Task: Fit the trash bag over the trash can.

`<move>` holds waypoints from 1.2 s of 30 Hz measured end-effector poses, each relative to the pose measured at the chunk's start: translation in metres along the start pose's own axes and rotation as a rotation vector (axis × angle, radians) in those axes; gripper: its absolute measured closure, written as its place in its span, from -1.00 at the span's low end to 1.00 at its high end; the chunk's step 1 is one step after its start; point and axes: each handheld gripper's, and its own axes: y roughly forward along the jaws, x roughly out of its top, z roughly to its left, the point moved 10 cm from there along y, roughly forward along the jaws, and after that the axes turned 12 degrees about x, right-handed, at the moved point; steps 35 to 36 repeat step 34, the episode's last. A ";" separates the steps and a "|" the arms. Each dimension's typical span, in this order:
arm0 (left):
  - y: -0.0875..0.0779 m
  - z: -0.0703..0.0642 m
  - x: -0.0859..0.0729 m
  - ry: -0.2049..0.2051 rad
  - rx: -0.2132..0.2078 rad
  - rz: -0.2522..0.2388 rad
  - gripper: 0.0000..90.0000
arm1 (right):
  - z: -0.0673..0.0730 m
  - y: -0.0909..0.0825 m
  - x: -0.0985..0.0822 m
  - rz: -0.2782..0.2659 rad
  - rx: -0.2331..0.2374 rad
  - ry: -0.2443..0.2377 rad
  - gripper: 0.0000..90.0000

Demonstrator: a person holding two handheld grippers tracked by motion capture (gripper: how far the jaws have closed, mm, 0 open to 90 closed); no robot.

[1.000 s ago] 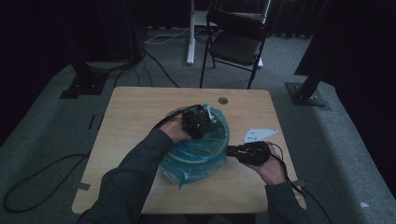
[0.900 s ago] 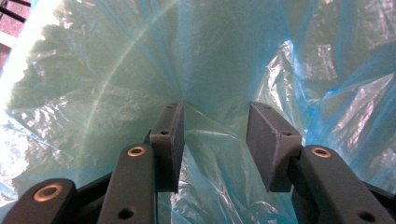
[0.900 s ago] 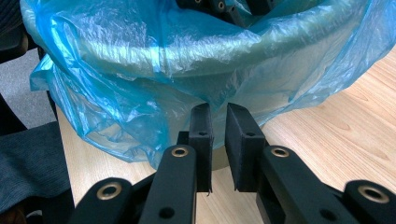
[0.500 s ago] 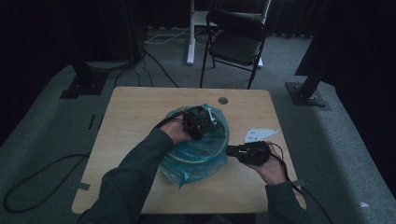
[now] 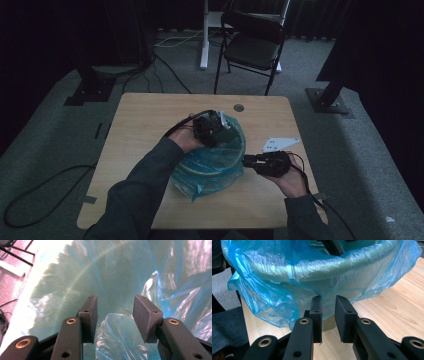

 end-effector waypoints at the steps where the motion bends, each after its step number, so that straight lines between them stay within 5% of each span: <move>1: -0.002 0.002 0.001 -0.010 0.001 -0.009 0.22 | 0.000 0.000 0.000 -0.001 -0.001 -0.001 0.64; 9: -0.022 0.020 0.001 -0.115 0.004 -0.102 0.22 | -0.002 -0.003 0.001 -0.015 -0.015 0.004 0.42; 19: -0.036 0.044 -0.009 -0.226 0.061 -0.170 0.22 | -0.006 -0.008 0.001 -0.030 -0.030 0.012 0.31; 25: -0.046 0.054 -0.015 -0.243 0.111 -0.199 0.21 | -0.007 -0.013 0.003 -0.046 -0.035 0.016 0.30; 36: -0.052 0.065 -0.025 -0.290 0.139 -0.228 0.20 | -0.007 -0.020 0.006 -0.070 -0.027 0.010 0.25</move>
